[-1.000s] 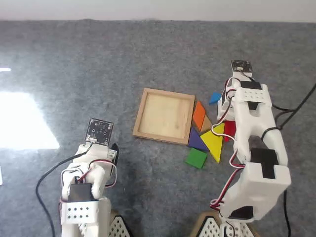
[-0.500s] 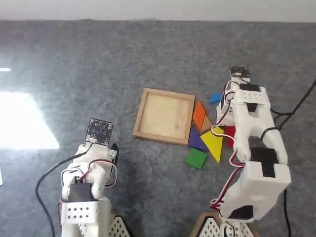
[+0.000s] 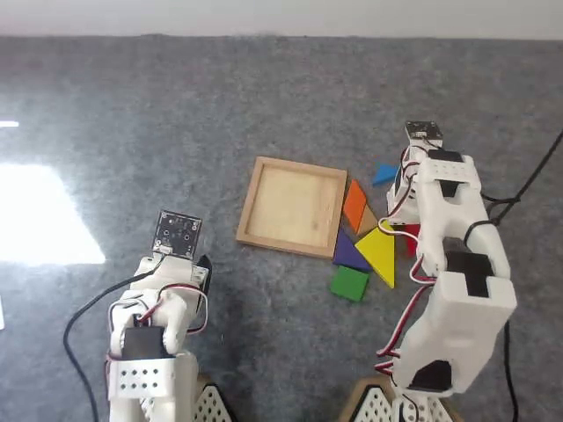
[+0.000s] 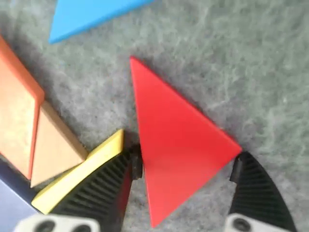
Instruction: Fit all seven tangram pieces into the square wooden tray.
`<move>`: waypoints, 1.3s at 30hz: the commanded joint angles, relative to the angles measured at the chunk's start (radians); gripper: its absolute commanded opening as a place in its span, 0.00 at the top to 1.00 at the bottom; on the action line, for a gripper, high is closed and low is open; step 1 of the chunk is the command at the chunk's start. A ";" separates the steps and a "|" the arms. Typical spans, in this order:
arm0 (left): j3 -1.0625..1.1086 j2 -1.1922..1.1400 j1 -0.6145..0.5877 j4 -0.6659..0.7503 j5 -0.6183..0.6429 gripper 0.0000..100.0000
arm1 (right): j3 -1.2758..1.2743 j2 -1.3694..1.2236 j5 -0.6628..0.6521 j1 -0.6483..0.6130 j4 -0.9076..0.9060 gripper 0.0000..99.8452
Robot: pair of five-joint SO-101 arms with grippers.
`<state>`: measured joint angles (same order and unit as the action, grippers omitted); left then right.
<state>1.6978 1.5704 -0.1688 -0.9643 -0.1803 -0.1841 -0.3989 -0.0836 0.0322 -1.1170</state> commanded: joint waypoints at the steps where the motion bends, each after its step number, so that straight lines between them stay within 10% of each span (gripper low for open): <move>1: -0.008 0.015 -0.006 0.000 -0.014 0.85 | 0.064 -0.035 -0.017 -0.001 -0.019 0.77; 16: -0.008 0.015 -0.006 0.000 -0.014 0.85 | 0.064 -0.004 -0.015 0.004 -0.018 0.85; 25: -0.008 0.015 -0.006 0.000 -0.014 0.85 | 0.077 0.104 -0.150 -0.028 -0.058 0.59; 39: -0.008 0.015 -0.006 0.000 -0.014 0.85 | 0.221 -0.097 -0.229 -0.062 -0.021 0.61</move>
<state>1.6978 1.5704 -0.1688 -0.9643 -0.1803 -0.0169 -0.4710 -0.2984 -0.0215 -1.1554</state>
